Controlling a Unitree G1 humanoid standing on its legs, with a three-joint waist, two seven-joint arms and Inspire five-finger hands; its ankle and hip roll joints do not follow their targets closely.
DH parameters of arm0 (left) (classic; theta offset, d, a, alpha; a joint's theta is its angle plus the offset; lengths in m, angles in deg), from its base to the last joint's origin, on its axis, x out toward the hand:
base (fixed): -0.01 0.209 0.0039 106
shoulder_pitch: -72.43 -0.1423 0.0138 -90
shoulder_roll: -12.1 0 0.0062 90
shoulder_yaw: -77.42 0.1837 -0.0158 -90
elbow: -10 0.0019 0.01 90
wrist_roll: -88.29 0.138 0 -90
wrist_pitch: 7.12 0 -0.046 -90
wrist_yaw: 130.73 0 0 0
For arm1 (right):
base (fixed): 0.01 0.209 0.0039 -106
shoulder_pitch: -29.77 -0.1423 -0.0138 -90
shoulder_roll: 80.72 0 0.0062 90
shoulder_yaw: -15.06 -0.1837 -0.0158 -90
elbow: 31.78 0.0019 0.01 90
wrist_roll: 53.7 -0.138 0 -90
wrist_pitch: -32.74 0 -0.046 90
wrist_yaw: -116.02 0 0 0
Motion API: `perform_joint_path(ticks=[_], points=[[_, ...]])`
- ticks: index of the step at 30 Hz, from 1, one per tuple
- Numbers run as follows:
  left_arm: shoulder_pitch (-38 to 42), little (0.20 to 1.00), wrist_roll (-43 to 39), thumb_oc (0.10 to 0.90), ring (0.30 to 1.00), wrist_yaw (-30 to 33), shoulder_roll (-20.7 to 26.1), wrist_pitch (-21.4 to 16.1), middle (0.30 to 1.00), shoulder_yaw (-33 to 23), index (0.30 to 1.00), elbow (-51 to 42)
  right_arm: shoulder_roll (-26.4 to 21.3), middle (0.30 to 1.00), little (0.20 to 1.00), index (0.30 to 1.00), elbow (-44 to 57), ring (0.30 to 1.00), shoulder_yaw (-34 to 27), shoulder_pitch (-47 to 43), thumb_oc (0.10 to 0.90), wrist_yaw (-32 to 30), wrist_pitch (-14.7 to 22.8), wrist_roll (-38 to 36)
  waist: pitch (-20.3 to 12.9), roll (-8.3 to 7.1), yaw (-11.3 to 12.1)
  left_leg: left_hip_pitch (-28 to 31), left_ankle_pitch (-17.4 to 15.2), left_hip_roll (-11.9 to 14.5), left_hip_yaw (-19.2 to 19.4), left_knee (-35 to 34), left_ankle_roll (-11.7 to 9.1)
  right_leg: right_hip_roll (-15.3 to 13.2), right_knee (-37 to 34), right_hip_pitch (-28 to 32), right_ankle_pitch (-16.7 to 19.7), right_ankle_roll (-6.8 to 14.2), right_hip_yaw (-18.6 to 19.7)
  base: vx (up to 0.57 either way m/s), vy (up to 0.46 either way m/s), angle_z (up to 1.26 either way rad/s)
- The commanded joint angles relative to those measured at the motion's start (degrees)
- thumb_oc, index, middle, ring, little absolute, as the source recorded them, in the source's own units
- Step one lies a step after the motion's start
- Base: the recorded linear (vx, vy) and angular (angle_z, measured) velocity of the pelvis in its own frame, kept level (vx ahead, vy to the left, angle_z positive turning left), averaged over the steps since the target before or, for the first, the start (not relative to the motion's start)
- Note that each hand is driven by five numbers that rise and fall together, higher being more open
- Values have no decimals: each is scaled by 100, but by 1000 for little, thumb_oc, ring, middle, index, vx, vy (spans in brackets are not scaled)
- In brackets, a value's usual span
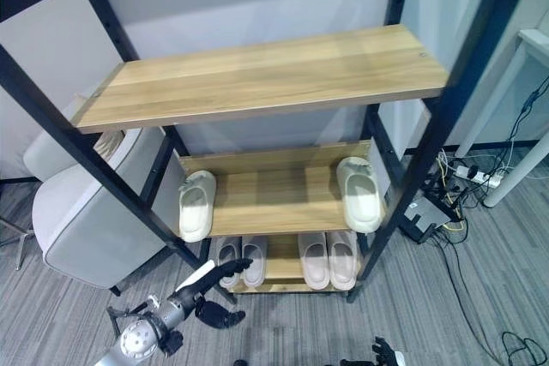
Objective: Arrange the slippers neatly on the shoe rack.
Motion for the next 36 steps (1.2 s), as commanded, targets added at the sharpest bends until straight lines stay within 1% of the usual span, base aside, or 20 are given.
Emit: perform_joint_path(ticks=[1, 2, 3, 4, 5, 6, 8, 9, 10, 12, 13, 14, 15, 18, 19, 20, 22, 26, 28, 36], points=[[960, 900, -584, 800, 900, -13, -76, -422, 900, -88, 900, -640, -166, 900, 900, 900, 249, 900, 25, -179, 800, -51, 291, 269, -28, -490, -14, -13, -708, -241, -23, 568, -65, -200, 97, 131, -351, 235, 50, -1, -144, 10], [1139, 900, -509, 800, 900, 112, -124, -456, 900, -52, 900, -694, -201, 900, 900, 900, 268, 900, 57, -193, 800, -80, 283, 299, 11, -523, -1, -95, -724, -336, -113, 602, -20, -192, 95, 116, -350, 216, 54, -16, -158, 10], [1414, 900, -396, 800, 900, 333, -158, -538, 900, -97, 900, -922, -259, 900, 900, 900, 251, 900, 55, -193, 800, -106, 304, 333, 63, -563, 43, -249, -759, -566, -411, 497, 55, -127, 180, 25, -344, 208, 151, -70, -107, 9], [1428, 900, -393, 800, 900, 338, -158, -536, 900, -96, 900, -923, -257, 900, 900, 900, 245, 900, 49, -207, 800, -106, 308, 332, 68, -564, 38, -293, -704, -575, -419, 501, 63, -135, 197, -21, -307, 207, 144, -14, -86, 12], [1558, 900, -440, 800, 900, 375, -193, -560, 900, -128, 900, -1014, -260, 900, 900, 900, 173, 900, 34, -211, 800, -127, 307, 313, 29, -571, 34, -264, -745, -615, -490, 404, 76, -117, 186, -5, -347, 201, 165, 27, -27, -6], [1643, 900, -528, 800, 900, 571, -141, -632, 900, -339, 900, -1195, -226, 900, 900, 900, 54, 900, 42, -226, 800, -121, 304, 301, -61, -560, 41, -243, -704, -685, -618, 216, 149, -64, 117, -60, -274, 194, 262, 59, -32, -13], [1640, 900, -528, 800, 900, 571, -139, -631, 900, -342, 900, -1198, -225, 900, 900, 900, 50, 900, 45, -229, 800, -121, 306, 301, -60, -561, 45, -231, -697, -683, -612, 200, 149, -63, 114, -57, -272, 194, 268, 80, -1, -21], [1770, 900, -190, 800, 900, 878, 42, -681, 900, -695, 900, -1404, -82, 900, 900, 900, -50, 900, -10, -138, 800, -51, 310, 154, -238, -518, 10, -21, -632, -716, -571, -108, 203, -40, -9, 31, -249, 193, 319, 143, 7, -16], [1763, 900, -186, 800, 900, 880, 44, -677, 900, -696, 900, -1411, -81, 900, 900, 900, -50, 900, -7, -136, 800, -51, 310, 153, -232, -520, 14, -1, -624, -714, -564, -128, 203, -39, -16, 43, -246, 193, 325, 175, 17, -19], [1820, 900, 199, 800, 900, 1127, 146, -647, 900, -930, 900, -1425, 3, 900, 900, 900, -137, 900, -26, -101, 800, -14, 305, 70, -282, -489, 1, 98, -632, -742, -553, -216, 225, -34, -70, 85, -230, 190, 368, 81, 31, -21], [1882, 900, 622, 800, 900, 1377, 240, -632, 900, -1147, 900, -1325, 102, 900, 900, 900, -244, 900, -11, -103, 800, 26, 299, 3, -292, -463, -20, 159, -660, -747, -494, -222, 240, -40, -112, 121, -205, 188, 400, 69, 33, -17], [1882, 900, 627, 800, 900, 1382, 240, -634, 900, -1147, 900, -1322, 103, 900, 900, 900, -247, 900, -9, -106, 800, 26, 301, 2, -286, -464, -17, 165, -661, -747, -489, -222, 240, -40, -115, 127, -203, 188, 404, 87, 55, -21], [1886, 900, 889, 800, 900, 1515, 308, -595, 900, -1346, 900, -1230, 171, 900, 900, 900, -369, 900, -6, -118, 800, 71, 265, -37, -311, -444, -24, 209, -699, -758, -425, -222, 248, -55, -167, 170, -183, 196, 432, 46, 32, -21], [1914, 900, 1063, 800, 900, 1620, 374, -592, 900, -1448, 900, -1179, 192, 900, 900, 900, -386, 900, -6, -120, 800, 89, 262, -52, -316, -437, -30, 232, -717, -756, -395, -222, 246, -64, -195, 193, -168, 204, 434, 58, 38, -17], [1927, 900, 1494, 800, 900, 1826, 492, -532, 900, -1686, 900, -981, 208, 900, 900, 900, -456, 900, 3, -89, 800, 154, 243, -39, -330, -423, -44, 284, -769, -767, -329, -222, 270, -84, -212, 223, -146, 221, 465, 48, 37, -11], [1929, 900, 1498, 800, 900, 1831, 491, -535, 900, -1685, 900, -976, 208, 900, 900, 900, -457, 900, 5, -90, 800, 154, 243, -39, -327, -423, -41, 287, -770, -767, -325, -222, 270, -84, -214, 226, -145, 221, 469, 65, 45, -5], [1996, 900, 1953, 800, 900, 2035, 675, -499, 900, -1773, 900, -904, 197, 900, 900, 900, -496, 900, -24, -91, 800, 172, 244, -61, -353, -423, -40, 312, -801, -778, -306, -222, 277, -95, -258, 272, -133, 234, 473, 51, 26, -8], [2153, 900, 2773, 800, 900, 2455, 963, -305, 900, -1873, 900, -640, 156, 900, 900, 900, -445, 900, -30, -83, 800, 160, 279, -46, -386, -424, -55, 347, -853, -790, -256, -222, 288, -116, -370, 312, -92, 265, 476, 54, 27, -13], [2360, 900, 3434, 800, 900, 2798, 1242, -50, 900, -1956, 900, -435, 79, 900, 900, 900, -474, 900, 26, -147, 800, 163, 290, -13, -402, -432, -54, 291, -877, -807, -207, -222, 305, -136, -494, 281, -8, 306, 496, 63, 21, -3], [2275, 900, 3630, 800, 900, 2943, 1263, 93, 900, -2150, 900, -437, 118, 900, 900, 900, -518, 900, 105, -133, 800, 180, 261, 47, -428, -437, -38, 242, -900, -816, -144, -222, 301, -140, -537, 236, -1, 320, 497, 32, 0, -6]])
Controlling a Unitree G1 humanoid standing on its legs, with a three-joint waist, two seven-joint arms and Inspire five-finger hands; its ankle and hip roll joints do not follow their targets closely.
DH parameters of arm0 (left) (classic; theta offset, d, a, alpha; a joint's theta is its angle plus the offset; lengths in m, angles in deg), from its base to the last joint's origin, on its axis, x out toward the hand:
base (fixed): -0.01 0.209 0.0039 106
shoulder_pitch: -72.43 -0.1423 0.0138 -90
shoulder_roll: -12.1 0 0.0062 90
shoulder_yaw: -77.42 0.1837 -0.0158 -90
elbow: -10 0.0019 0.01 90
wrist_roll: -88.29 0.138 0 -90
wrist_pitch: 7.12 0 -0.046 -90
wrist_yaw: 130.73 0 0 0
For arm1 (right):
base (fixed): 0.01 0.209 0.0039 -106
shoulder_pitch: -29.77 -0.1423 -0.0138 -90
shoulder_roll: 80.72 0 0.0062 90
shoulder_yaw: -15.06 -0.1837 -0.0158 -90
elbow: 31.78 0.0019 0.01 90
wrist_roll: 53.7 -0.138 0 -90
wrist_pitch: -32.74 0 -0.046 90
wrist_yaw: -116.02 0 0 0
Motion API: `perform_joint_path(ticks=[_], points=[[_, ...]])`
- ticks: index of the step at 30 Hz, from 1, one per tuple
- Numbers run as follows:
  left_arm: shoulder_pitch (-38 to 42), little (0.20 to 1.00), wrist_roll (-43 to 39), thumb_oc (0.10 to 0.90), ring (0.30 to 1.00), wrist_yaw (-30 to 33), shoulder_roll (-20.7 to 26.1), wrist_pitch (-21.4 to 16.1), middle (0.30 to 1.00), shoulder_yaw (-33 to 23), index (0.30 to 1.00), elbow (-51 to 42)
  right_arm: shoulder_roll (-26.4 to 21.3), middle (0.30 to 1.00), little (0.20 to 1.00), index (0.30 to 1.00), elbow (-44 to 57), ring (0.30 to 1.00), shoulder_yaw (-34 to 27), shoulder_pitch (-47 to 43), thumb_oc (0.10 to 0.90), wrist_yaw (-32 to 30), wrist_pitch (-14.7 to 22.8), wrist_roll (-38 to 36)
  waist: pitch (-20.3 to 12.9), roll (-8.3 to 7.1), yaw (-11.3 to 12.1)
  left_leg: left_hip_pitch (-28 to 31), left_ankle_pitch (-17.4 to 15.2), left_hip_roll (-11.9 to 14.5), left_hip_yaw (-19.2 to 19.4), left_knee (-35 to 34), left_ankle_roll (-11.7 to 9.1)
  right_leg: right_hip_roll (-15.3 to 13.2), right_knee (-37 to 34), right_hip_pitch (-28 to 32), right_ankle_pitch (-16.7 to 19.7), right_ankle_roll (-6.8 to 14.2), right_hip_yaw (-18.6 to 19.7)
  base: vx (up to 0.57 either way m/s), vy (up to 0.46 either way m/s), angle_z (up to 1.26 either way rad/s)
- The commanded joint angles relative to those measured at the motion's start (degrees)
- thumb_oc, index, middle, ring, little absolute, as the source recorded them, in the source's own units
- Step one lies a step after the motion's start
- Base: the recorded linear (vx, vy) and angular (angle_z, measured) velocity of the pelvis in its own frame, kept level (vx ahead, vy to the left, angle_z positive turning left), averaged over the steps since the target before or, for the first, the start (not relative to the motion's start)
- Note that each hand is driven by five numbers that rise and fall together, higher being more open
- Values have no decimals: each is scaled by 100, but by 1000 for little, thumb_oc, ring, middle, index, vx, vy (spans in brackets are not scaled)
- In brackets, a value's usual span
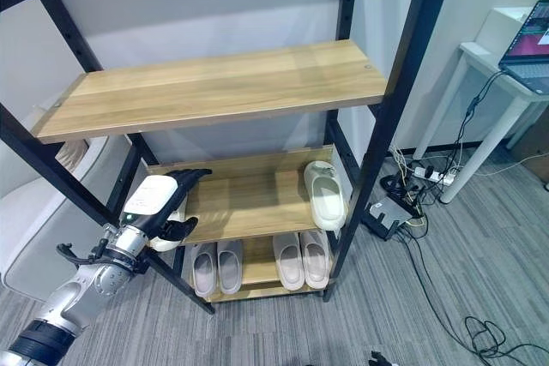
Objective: Arrange the slippers neatly on the shoe rack.
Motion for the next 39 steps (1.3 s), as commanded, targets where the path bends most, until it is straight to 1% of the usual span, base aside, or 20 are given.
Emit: perform_joint_path(ticks=[1, 3, 4, 7, 11, 19, 20, 23, 25, 26, 28, 30, 34, 39], points=[[885, 900, 96, 800, 900, 560, 227, -8, 900, -693, 900, 19, -136, 900, 900, 900, -13, 900, 96, -198, 800, -48, 228, -102, -105, -172, -36, 18, -526, -262, -161, -8, -19, -159, 37, 200, -510, 406, -155, 14, -3, -12], [862, 900, 132, 800, 900, 558, 214, 11, 900, -705, 900, 18, -127, 900, 900, 900, -13, 900, 96, -179, 800, -47, 226, -95, -109, -164, -40, 18, -529, -263, -158, -8, -19, -159, 37, 201, -518, 406, -155, 32, -1, -6], [913, 900, 289, 800, 900, 568, 203, 123, 900, -645, 900, 98, -133, 900, 900, 900, -44, 900, 100, -168, 800, -57, 209, -69, -103, -151, -56, 22, -532, -256, -154, -8, -18, -160, 37, 206, -528, 404, -162, 45, -1, -2], [971, 900, 469, 800, 900, 583, 210, 218, 900, -590, 900, 184, -137, 900, 900, 900, -1, 900, 120, -157, 800, -64, 202, -28, -85, -152, -68, 22, -537, -260, -157, -8, -15, -159, 37, 202, -525, 406, -162, 16, -1, -1], [1497, 900, 665, 800, 900, 596, 225, 480, 900, -382, 900, 380, -210, 900, 900, 900, 26, 900, 202, -262, 800, -62, 151, 42, -6, -146, -95, -115, -491, -263, -173, -8, -17, -172, 37, 64, -478, 425, -190, 0, 0, 0], [1325, 900, 557, 800, 900, 677, 97, 421, 900, -567, 900, 224, -198, 900, 900, 900, 162, 900, 305, -208, 800, 21, 198, 33, -48, -179, -69, -125, -506, -255, -139, -8, -20, -160, 37, 42, -493, 405, -169, 4, -5, -1], [1477, 900, -75, 800, 900, 511, -476, 272, 900, 361, 900, 731, -420, 900, 900, 900, 1291, 900, 391, -36, 800, -92, 412, 142, 361, -344, 40, -941, 279, 618, -247, 348, -423, -71, 487, 167, -1036, 239, -555, 31, 29, -1], [1523, 900, -50, 800, 900, 524, -417, 281, 900, 337, 900, 719, -416, 900, 900, 900, 1314, 900, 489, -7, 800, -38, 413, 197, 332, -311, 50, -759, 246, 627, -305, 171, -436, -48, 469, 219, -1057, 238, -522, 49, 73, 9], [1604, 900, -22, 800, 900, 544, -359, 328, 900, 296, 900, 719, -406, 900, 900, 900, 1325, 900, 533, -36, 800, 52, 407, 195, 323, -269, 46, -666, 233, 572, -428, 78, -430, -68, 424, 198, -981, 276, -495, 36, 133, -1], [1603, 900, -22, 800, 900, 542, -358, 329, 900, 293, 900, 717, -407, 900, 900, 900, 1325, 900, 534, -37, 800, 54, 406, 194, 324, -270, 48, -663, 232, 571, -425, 78, -429, -69, 422, 200, -980, 277, -493, 89, 174, -5], [1577, 900, 70, 800, 900, 546, -307, 343, 900, 242, 900, 642, -363, 900, 900, 900, 1488, 900, 464, 30, 800, 150, 446, 62, 287, -281, 20, -573, 141, 471, -323, 5, -377, -151, 380, 208, -905, 349, -450, 98, 232, -6], [1575, 900, 231, 800, 900, 536, -235, 322, 900, 272, 900, 639, -346, 900, 900, 900, 1463, 900, 487, 32, 800, 198, 439, 92, 231, -285, 17, -524, 36, 363, -217, -8, -311, -231, 339, 180, -841, 410, -388, 81, 224, -7], [1773, 900, 463, 800, 900, 597, 32, 437, 900, 192, 900, 620, -337, 900, 900, 900, 1584, 900, 511, 18, 800, 238, 418, 143, 193, -301, 6, -593, -106, 200, -116, -8, -208, -367, 256, 24, -690, 522, -303, 21, 162, -13], [2007, 900, 711, 800, 900, 736, 268, 586, 900, 139, 900, 684, -305, 900, 900, 900, 1629, 900, 593, 43, 800, 262, 390, 231, 157, -341, 8, -683, -177, 103, -51, -8, -148, -452, 144, -81, -576, 607, -254, 11, 118, -3]])
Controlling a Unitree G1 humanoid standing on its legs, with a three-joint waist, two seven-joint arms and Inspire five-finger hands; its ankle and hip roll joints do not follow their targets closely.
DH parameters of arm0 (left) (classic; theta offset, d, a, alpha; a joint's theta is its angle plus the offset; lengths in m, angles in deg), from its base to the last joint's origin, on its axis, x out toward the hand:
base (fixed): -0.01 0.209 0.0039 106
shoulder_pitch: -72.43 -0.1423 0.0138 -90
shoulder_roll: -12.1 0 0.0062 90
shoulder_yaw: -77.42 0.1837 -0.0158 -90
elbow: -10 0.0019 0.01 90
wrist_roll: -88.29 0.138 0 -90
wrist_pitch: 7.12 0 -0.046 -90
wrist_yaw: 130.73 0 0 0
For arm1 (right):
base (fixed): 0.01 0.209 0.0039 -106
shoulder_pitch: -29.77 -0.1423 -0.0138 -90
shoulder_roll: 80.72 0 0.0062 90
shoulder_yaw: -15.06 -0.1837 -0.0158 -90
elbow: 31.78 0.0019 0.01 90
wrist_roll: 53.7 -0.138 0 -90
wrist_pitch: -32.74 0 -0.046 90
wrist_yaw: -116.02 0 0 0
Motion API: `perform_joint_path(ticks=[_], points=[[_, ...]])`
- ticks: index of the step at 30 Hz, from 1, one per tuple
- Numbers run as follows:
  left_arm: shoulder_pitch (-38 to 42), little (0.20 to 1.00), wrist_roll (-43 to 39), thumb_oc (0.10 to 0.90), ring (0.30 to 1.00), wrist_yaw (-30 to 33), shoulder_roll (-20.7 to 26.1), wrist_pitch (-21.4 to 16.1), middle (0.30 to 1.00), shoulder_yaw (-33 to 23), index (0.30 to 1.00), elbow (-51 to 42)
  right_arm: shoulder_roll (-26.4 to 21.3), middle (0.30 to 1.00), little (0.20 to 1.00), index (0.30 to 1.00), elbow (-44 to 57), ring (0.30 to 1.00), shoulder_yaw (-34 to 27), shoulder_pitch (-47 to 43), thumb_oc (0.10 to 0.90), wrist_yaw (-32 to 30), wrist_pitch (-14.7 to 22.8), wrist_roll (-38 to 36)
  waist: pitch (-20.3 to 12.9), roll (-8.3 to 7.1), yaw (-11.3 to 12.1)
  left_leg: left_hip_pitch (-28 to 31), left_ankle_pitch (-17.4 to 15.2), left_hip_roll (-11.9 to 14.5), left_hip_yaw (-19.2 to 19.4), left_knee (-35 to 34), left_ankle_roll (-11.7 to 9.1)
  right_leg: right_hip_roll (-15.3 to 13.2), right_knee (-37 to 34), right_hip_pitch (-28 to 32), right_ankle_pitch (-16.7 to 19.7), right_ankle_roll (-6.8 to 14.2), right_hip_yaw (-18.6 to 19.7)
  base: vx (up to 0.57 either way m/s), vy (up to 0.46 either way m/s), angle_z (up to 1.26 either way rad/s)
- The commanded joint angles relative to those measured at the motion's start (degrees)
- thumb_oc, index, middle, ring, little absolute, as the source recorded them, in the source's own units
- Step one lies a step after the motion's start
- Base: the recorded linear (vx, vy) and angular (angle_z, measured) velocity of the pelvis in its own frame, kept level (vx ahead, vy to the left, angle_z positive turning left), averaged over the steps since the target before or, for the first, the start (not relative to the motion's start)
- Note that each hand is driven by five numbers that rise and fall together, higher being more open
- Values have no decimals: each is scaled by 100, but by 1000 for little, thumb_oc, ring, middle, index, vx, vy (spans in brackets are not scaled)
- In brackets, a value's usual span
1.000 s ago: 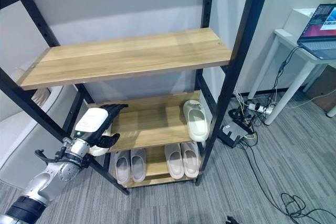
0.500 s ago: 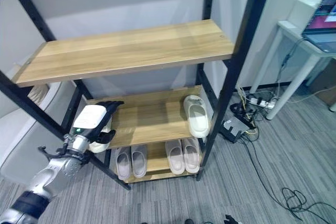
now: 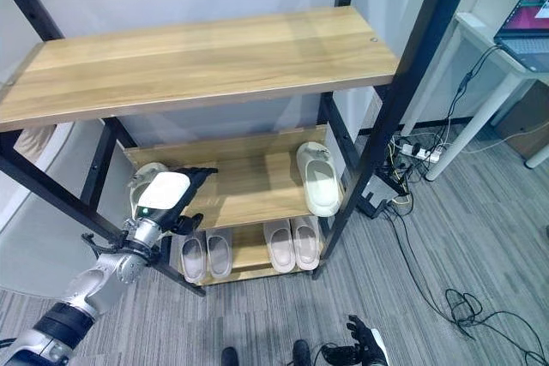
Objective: Arrange the slippers neatly on the shoe rack.
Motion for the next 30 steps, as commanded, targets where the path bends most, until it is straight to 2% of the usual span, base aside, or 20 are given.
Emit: perform_joint_path(ticks=[1, 7, 17, 23, 28, 30], points=[[1093, 900, 152, 800, 900, 546, 422, 107, 900, -517, 900, 25, -209, 900, 900, 900, 451, 900, 67, 6, 800, -8, 275, 178, -279, -130, 8, -366, -197, 138, -278, -33, -191, -390, 97, 341, -722, 554, -336, 14, 95, -9], [1448, 900, 372, 800, 900, 634, 824, 342, 900, -498, 900, 277, -265, 900, 900, 900, 516, 900, 66, 29, 800, 22, 266, 197, -238, -188, 19, -438, -283, 69, -257, -33, -151, -441, 36, 258, -657, 615, -317, 18, 74, -7], [1462, 900, 447, 800, 900, 684, 1345, 589, 900, -732, 900, 593, -298, 900, 900, 900, 375, 900, -19, -150, 800, -23, 258, 106, -164, -289, 147, -642, -289, 33, -265, -33, -99, -470, -1, 49, -543, 673, -314, 2, 41, 0], [1503, 900, 450, 800, 900, 753, 1466, 680, 900, -740, 900, 856, -343, 900, 900, 900, 371, 900, -3, -222, 800, -37, 272, 51, -146, -314, 166, -728, -275, 26, -272, -33, -82, -464, -1, -40, -515, 675, -321, 0, 0, 0], [1419, 900, 367, 800, 900, 849, 1477, 760, 900, -954, 900, 878, -332, 900, 900, 900, 414, 900, -77, -215, 800, -58, 294, -19, -108, -321, 188, -773, -279, 12, -306, -33, -80, -466, -1, -89, -499, 676, -344, 0, 0, 0], [1496, 900, 396, 800, 900, 876, 1465, 777, 900, -854, 900, 1039, -362, 900, 900, 900, 419, 900, -68, -236, 800, -61, 289, -37, -84, -305, 172, -807, -267, 8, -316, -33, -79, -467, -1, -118, -485, 674, -344, 0, 0, 0]])
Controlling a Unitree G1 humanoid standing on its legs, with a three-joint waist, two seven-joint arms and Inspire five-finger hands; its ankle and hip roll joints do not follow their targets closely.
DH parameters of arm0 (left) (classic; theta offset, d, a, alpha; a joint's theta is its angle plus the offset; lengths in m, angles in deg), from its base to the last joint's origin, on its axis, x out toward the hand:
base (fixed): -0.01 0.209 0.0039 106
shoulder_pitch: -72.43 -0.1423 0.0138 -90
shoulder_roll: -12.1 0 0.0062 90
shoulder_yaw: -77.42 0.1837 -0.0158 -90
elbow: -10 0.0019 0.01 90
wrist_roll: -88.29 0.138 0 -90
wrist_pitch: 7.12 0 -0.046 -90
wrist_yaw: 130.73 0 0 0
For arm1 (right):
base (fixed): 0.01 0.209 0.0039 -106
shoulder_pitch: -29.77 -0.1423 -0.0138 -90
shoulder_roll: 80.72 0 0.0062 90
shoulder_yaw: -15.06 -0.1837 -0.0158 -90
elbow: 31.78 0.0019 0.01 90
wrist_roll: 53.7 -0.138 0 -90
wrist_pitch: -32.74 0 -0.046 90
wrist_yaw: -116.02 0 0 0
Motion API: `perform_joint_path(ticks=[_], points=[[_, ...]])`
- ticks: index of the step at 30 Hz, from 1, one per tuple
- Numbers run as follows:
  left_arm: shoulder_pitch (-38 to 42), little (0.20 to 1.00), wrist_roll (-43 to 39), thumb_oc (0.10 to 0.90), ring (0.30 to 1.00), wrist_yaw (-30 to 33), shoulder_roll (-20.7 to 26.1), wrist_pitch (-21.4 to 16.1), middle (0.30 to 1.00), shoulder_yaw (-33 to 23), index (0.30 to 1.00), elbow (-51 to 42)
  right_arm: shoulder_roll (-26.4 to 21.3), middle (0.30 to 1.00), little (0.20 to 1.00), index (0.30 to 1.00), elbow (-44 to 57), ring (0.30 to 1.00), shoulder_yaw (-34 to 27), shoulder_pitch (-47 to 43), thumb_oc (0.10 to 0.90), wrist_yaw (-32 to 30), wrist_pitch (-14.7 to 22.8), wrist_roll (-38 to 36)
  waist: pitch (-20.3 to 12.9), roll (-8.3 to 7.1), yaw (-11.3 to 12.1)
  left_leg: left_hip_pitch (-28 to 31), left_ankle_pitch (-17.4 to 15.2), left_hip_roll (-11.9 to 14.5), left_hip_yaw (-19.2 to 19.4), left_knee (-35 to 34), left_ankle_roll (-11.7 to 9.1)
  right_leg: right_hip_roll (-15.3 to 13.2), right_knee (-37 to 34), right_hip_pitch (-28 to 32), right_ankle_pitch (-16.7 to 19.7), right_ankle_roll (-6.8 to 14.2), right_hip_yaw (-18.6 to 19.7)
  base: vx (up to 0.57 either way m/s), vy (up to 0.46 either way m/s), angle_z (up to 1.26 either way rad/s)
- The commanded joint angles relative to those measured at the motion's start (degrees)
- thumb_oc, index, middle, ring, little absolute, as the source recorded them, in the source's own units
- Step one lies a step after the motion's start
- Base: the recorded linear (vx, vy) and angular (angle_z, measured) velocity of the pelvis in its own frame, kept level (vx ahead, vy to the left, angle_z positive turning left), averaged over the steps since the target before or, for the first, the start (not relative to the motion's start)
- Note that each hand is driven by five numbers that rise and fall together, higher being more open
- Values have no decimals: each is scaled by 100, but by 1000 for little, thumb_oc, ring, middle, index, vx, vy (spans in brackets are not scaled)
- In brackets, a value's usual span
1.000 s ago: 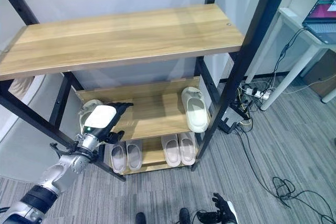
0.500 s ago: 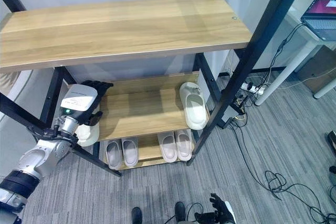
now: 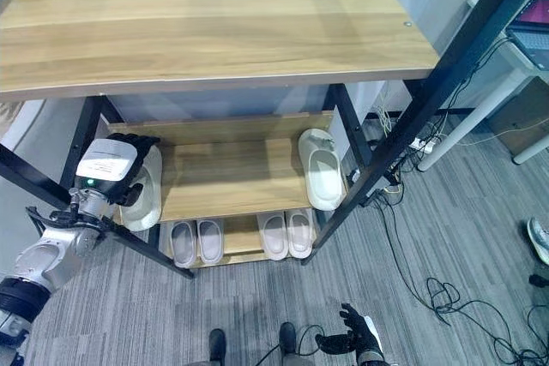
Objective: Arrange the slippers neatly on the shoe rack.
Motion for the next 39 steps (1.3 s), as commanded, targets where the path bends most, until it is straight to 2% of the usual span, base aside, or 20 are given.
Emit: perform_joint_path(ticks=[1, 4, 13, 14, 18, 23, 29, 32, 33, 35, 36, 37, 39], points=[[1111, 900, 100, 800, 900, 582, 356, 190, 900, -422, 900, 406, -379, 900, 900, 900, 391, 900, -157, 20, 800, -153, 287, -34, -84, 155, 5, -339, -294, 42, -442, -34, -118, -439, 4, 405, -553, 631, -447, 0, 0, 0], [1598, 900, 191, 800, 900, 586, 554, 274, 900, 49, 900, 963, -501, 900, 900, 900, 392, 900, -111, -105, 800, -225, 338, -54, 10, 164, -41, -460, -251, 54, -419, -34, -116, -423, 1, 282, -479, 652, -437, -11, 8, 0], [2894, 900, 111, 800, 900, 678, 747, 372, 900, 1176, 900, 2159, -586, 900, 900, 900, 285, 900, -33, -375, 800, -380, 458, -228, 219, 65, -163, -739, -190, 99, -388, -34, -96, -401, 1, -10, -351, 715, -395, -16, 21, -4], [3078, 300, 34, 400, 300, 603, 717, 379, 300, 1305, 300, 2312, -589, 900, 900, 900, 270, 900, -2, -442, 800, -382, 459, -256, 253, 44, -172, -758, -188, 101, -391, -34, -91, -402, 2, -47, -325, 721, -387, 0, 0, 0], [3220, 300, -136, 400, 300, 557, 636, 387, 300, 1333, 300, 2443, -570, 900, 900, 900, 255, 900, 36, -490, 800, -354, 463, -266, 306, 9, -187, -778, -189, 96, -390, -34, -80, -404, 7, -85, -305, 734, -389, -10, 15, -9], [3023, 300, -195, 400, 300, 587, 374, 323, 300, 1103, 300, 1984, -519, 900, 900, 900, 272, 900, 46, -492, 800, -341, 468, -278, 365, -28, -182, -779, -202, 75, -406, -34, -62, -419, 28, -86, -315, 720, -391, 2, 0, -1], [2577, 300, -33, 400, 300, 528, -419, 233, 300, 690, 300, 865, -472, 900, 900, 900, 350, 900, -22, -516, 800, -368, 454, -252, 487, -6, -143, -806, -215, 23, -455, -34, -46, -446, 76, -110, -361, 683, -423, -3, -4, 4], [2849, 300, 3, 400, 300, 581, -642, 181, 300, 889, 300, 831, -525, 900, 900, 900, 415, 900, 9, -579, 800, -390, 451, -248, 566, 19, -164, -863, -185, 5, -451, -34, -54, -446, 122, -192, -368, 670, -411, -11, -15, 1], [3034, 300, 130, 400, 300, 618, -789, 138, 300, 1067, 300, 762, -609, 900, 900, 900, 727, 900, 96, -692, 800, -497, 444, -112, 600, 43, -137, -928, -159, -12, -468, -34, -63, -443, 118, -240, -372, 662, -415, 5, -32, -12], [3703, 300, 453, 400, 300, 704, -934, 306, 300, 1514, 300, 1037, -649, 900, 900, 900, 895, 900, 218, -686, 800, -538, 433, 35, 640, 80, -243, -981, -145, -8, -449, -34, -64, -444, 134, -356, -346, 668, -382, 9, -20, -2], [3760, 300, 449, 400, 300, 725, -958, 306, 300, 1558, 300, 1087, -635, 900, 900, 900, 903, 900, 195, -688, 800, -538, 426, 38, 648, 71, -221, -989, -143, -8, -448, -34, -64, -444, 139, -367, -347, 668, -381, 0, 0, 0], [4209, 300, 703, 400, 300, 705, -1102, 355, 300, 1927, 300, 1199, -674, 900, 900, 900, 1055, 900, 265, -606, 800, -590, 429, 69, 709, 114, -325, -1052, -132, 0, -404, -34, -65, -455, 136, -459, -320, 685, -341, 9, -3, -7], [4398, 300, 766, 400, 300, 699, -1140, 342, 300, 2070, 300, 1221, -680, 900, 900, 900, 1056, 900, 265, -616, 800, -586, 433, 39, 737, 136, -357, -1081, -126, -5, -388, -34, -67, -460, 143, -506, -304, 692, -323, 8, -2, -14]])
